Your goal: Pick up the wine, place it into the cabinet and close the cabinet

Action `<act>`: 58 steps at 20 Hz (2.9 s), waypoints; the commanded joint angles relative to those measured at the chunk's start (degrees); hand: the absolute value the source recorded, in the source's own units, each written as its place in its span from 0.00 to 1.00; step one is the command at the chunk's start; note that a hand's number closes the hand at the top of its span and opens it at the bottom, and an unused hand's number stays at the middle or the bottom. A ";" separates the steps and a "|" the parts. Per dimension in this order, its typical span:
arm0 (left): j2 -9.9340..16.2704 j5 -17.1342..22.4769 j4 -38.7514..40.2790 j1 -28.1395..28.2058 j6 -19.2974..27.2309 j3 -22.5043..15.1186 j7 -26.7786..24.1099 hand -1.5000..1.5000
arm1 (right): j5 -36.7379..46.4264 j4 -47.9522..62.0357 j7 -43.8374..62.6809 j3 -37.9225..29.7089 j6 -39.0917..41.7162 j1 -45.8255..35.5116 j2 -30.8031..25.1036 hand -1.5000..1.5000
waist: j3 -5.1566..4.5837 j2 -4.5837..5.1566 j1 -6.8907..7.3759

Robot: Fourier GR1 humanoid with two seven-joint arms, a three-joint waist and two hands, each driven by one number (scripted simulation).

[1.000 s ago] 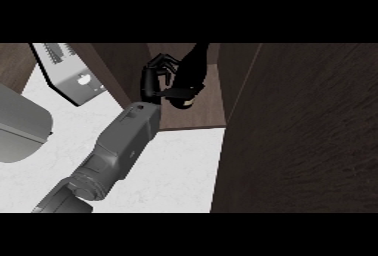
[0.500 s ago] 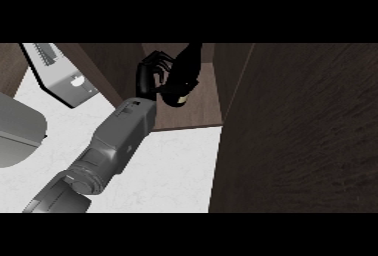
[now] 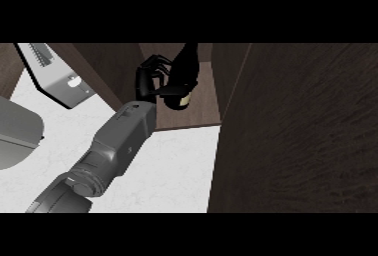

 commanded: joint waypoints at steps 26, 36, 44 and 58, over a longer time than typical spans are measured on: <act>-0.99 8.38 -2.55 13.85 -12.80 1.80 -3.41 1.00 | -3.24 -0.32 0.03 1.33 0.21 -1.58 2.01 0.00 | -0.22 0.26 -4.88; -0.97 10.46 -4.55 11.03 -8.02 -0.75 -1.39 1.00 | -3.79 -0.22 -1.86 1.45 0.87 0.61 3.06 0.00 | -0.14 0.22 -5.53; -0.99 12.00 -5.90 10.35 -6.48 -2.60 -2.01 1.00 | -4.55 1.31 -2.44 0.66 1.86 -0.35 2.48 0.00 | -0.16 0.37 -5.20; -0.99 13.89 -3.34 1.86 -2.34 -2.09 2.75 1.00 | -4.29 0.78 -3.78 -1.19 2.90 2.13 1.98 0.00 | -0.05 0.75 -3.75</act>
